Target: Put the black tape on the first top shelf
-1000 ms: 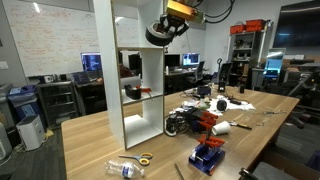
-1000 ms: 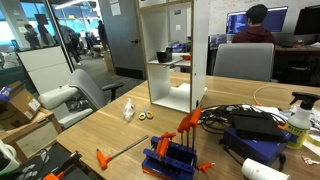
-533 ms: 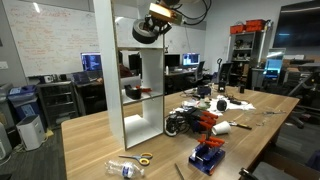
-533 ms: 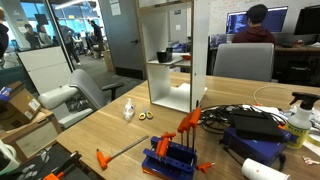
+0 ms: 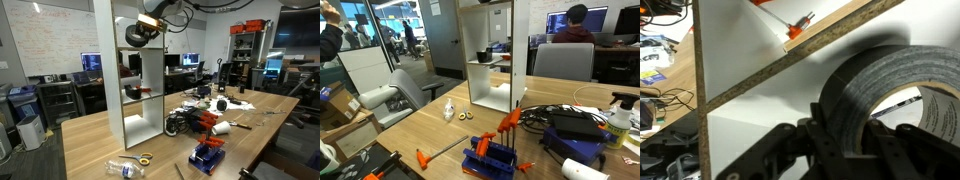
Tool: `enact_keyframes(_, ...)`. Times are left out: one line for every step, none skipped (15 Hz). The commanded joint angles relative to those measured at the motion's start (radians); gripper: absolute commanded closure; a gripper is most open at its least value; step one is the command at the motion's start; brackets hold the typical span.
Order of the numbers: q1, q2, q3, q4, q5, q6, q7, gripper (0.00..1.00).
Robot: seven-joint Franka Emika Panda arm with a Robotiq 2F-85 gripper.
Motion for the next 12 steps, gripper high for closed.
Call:
enact_keyframes(0.048, 0.137, -0.060, 0.241, 0.024, -0.072, -0.013, 0.86)
enact_keyframes(0.054, 0.162, -0.070, 0.281, 0.028, -0.090, -0.016, 0.86)
enact_keyframes(0.059, 0.186, -0.078, 0.322, 0.033, -0.111, -0.020, 0.86)
enact_keyframes(0.063, 0.208, -0.085, 0.363, 0.040, -0.137, -0.024, 0.86)
enact_keyframes(0.066, 0.233, -0.091, 0.403, 0.046, -0.164, -0.025, 0.44)
enact_keyframes(0.069, 0.254, -0.097, 0.442, 0.049, -0.189, -0.028, 0.43)
enact_keyframes(0.070, 0.275, -0.100, 0.483, 0.056, -0.214, -0.032, 0.38)
enact_keyframes(0.071, 0.295, -0.104, 0.521, 0.061, -0.233, -0.034, 0.29)
enact_keyframes(0.073, 0.316, -0.107, 0.559, 0.064, -0.249, -0.035, 0.22)
enact_keyframes(0.073, 0.336, -0.110, 0.597, 0.068, -0.271, -0.037, 0.15)
enact_keyframes(0.074, 0.351, -0.112, 0.625, 0.073, -0.291, -0.038, 0.06)
enact_keyframes(0.076, 0.365, -0.115, 0.650, 0.075, -0.308, -0.038, 0.02)
